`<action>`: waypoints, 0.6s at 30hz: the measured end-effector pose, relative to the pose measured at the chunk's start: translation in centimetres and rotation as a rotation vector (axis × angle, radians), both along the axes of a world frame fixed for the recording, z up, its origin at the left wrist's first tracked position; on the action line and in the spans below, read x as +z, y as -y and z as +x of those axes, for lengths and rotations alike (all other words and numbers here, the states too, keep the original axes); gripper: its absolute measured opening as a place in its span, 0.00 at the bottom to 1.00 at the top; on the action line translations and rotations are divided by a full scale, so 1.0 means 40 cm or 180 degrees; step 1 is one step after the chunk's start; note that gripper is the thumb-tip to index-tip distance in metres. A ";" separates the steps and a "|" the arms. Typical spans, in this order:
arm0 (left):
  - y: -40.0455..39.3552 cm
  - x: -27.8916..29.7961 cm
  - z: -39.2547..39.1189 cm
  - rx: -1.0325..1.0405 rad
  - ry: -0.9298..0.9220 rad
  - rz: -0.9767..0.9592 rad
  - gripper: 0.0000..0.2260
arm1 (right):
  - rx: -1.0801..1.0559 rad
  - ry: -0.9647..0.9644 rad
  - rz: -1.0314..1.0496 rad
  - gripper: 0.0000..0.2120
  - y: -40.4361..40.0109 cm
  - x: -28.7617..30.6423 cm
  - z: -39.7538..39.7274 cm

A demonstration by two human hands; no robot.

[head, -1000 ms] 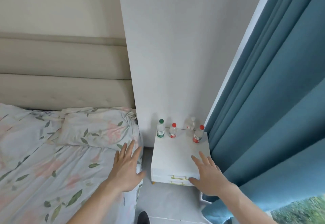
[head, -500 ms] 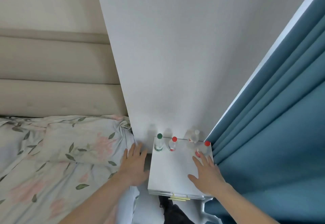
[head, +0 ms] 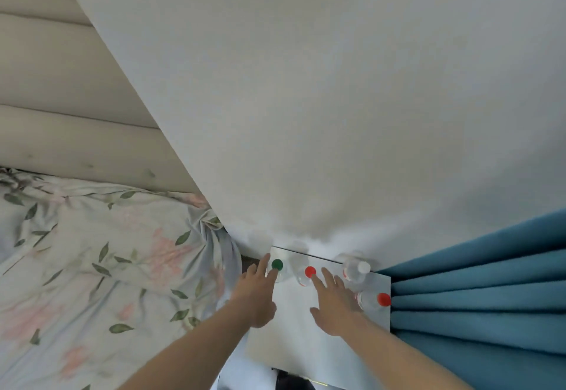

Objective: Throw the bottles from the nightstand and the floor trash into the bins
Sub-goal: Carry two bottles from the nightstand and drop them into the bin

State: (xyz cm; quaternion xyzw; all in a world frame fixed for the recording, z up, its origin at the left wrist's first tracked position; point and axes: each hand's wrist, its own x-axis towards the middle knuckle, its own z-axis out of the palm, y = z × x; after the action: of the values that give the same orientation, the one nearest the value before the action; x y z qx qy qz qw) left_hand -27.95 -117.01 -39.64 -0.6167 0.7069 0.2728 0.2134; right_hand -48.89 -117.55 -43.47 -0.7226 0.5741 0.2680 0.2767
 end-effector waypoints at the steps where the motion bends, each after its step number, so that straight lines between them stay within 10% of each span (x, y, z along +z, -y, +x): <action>1: 0.016 -0.022 -0.008 0.0014 -0.0040 0.0035 0.33 | 0.0048 0.0008 0.0008 0.37 0.022 -0.027 0.010; 18: 0.041 -0.187 -0.015 0.0653 -0.0602 -0.0014 0.16 | -0.0476 0.0581 0.0081 0.18 0.098 -0.230 0.034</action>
State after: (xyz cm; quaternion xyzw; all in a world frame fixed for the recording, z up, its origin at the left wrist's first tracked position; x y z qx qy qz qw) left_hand -28.56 -118.66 -47.12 -0.6577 0.6577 0.3485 0.1155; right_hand -47.53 -121.49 -52.67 -0.6955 0.5953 0.1870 0.3562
